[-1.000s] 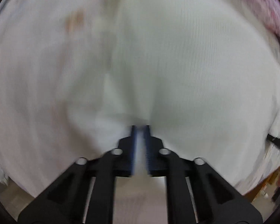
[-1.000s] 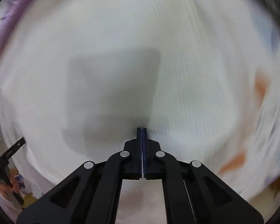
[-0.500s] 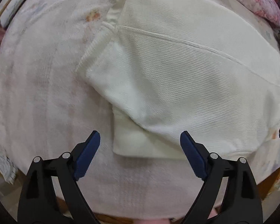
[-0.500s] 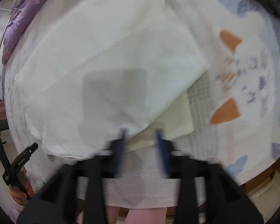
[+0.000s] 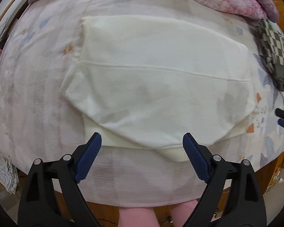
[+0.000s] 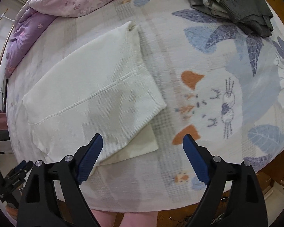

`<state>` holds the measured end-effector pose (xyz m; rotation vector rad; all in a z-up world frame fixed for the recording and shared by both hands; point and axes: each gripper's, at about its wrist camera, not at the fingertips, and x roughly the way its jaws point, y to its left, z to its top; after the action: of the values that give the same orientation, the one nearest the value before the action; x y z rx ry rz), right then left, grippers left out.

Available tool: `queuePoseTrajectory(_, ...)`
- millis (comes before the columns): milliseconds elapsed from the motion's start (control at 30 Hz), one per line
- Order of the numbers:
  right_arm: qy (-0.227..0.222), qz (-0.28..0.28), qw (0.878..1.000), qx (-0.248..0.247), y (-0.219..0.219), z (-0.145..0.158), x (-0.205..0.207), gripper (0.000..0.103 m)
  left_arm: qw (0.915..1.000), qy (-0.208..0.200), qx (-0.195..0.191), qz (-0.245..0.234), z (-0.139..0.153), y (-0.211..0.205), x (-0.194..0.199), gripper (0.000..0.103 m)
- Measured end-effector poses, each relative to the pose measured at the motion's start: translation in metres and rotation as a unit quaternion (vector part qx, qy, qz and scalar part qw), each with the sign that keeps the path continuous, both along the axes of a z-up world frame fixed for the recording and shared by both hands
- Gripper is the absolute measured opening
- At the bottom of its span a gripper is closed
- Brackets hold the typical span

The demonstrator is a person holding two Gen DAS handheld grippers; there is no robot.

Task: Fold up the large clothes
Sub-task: 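Fold the jacket edge over with both tools and open them, then grasp the jacket sleeve cuff with the right tool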

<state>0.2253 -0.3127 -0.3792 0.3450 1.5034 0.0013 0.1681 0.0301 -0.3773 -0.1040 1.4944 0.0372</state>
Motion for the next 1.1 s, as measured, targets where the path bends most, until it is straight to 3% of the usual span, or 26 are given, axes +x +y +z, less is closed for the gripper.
queuePoseTrajectory(167, 0.016, 0.001, 0.999, 0.029, -0.024, -0.020, 0.006, 0.083, 0.9998, -0.013, -0.018, 0.002, 0.009, -0.034, 0.016, 0.088)
queuePoseTrajectory(267, 0.025, -0.011, 0.998, 0.049, -0.037, -0.040, 0.011, 0.084, 0.9997, -0.023, -0.008, -0.001, 0.016, -0.056, 0.021, 0.088)
queuePoseTrajectory(400, -0.012, -0.017, 0.993, 0.117, -0.044, -0.059, 0.015, 0.085, 0.9994, -0.035, -0.005, -0.001, 0.019, -0.081, 0.028, 0.088)
queuePoseTrajectory(567, -0.027, -0.034, 0.975, 0.217, -0.044, -0.090, 0.025, 0.085, 0.9990, -0.042, 0.003, -0.014, 0.009, -0.097, 0.038, 0.088)
queuePoseTrajectory(733, 0.000, -0.052, 0.970, 0.239, -0.041, -0.124, 0.036, 0.085, 0.9985, -0.053, 0.006, -0.014, 0.001, -0.099, 0.047, 0.088)
queuePoseTrajectory(800, 0.024, -0.062, 0.963, 0.261, -0.041, -0.139, 0.040, 0.086, 0.9984, -0.055, 0.011, -0.012, -0.002, -0.098, 0.050, 0.088)
queuePoseTrajectory(933, 0.030, -0.088, 0.953, 0.287, -0.045, -0.150, 0.043, 0.087, 0.9985, -0.044, 0.026, -0.019, -0.012, -0.099, 0.052, 0.088)
queuePoseTrajectory(967, 0.030, -0.103, 0.945, 0.311, -0.048, -0.152, 0.043, 0.086, 0.9985, -0.041, 0.028, -0.021, -0.014, -0.100, 0.051, 0.088)
queuePoseTrajectory(1000, 0.032, -0.113, 0.926, 0.358, -0.048, -0.155, 0.042, 0.086, 0.9985, -0.040, 0.030, -0.022, -0.016, -0.100, 0.051, 0.088)
queuePoseTrajectory(1033, 0.048, -0.117, 0.895, 0.428, -0.044, -0.165, 0.041, 0.087, 0.9984, -0.038, 0.033, -0.026, -0.017, -0.100, 0.050, 0.088)
queuePoseTrajectory(1067, 0.070, -0.116, 0.873, 0.469, -0.037, -0.176, 0.042, 0.087, 0.9983, -0.037, 0.036, -0.029, -0.019, -0.100, 0.049, 0.088)
queuePoseTrajectory(1100, 0.081, -0.115, 0.870, 0.473, -0.034, -0.181, 0.043, 0.086, 0.9981, -0.037, 0.039, -0.030, -0.019, -0.100, 0.049, 0.088)
